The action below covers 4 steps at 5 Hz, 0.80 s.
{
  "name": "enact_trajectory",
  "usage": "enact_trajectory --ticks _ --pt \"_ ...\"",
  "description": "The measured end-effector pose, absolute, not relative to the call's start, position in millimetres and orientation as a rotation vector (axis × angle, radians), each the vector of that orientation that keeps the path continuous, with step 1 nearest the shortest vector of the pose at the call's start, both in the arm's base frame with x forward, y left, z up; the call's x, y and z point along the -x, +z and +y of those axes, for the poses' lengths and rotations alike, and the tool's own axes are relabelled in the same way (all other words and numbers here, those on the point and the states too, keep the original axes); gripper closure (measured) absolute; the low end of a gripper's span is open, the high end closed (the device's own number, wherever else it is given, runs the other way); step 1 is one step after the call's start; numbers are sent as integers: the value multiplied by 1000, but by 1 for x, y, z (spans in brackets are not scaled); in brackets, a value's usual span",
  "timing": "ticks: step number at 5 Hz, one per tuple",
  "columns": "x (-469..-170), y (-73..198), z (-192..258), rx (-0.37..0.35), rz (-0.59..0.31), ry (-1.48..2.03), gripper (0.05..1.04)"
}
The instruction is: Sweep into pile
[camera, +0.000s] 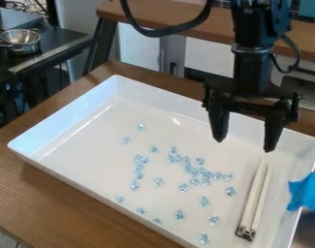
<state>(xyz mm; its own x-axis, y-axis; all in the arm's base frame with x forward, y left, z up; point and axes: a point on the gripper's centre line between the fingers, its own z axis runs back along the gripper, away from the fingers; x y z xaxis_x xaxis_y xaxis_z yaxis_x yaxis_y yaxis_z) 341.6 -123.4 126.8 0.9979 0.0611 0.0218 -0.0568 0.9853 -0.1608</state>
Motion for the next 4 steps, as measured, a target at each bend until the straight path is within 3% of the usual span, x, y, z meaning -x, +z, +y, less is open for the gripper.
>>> enact_trajectory --ticks 1,3,4 --pt "-341 115 -124 153 6 64 93" --pt "-349 94 -129 183 -15 110 93" --pt "-351 79 -135 164 -39 118 91"
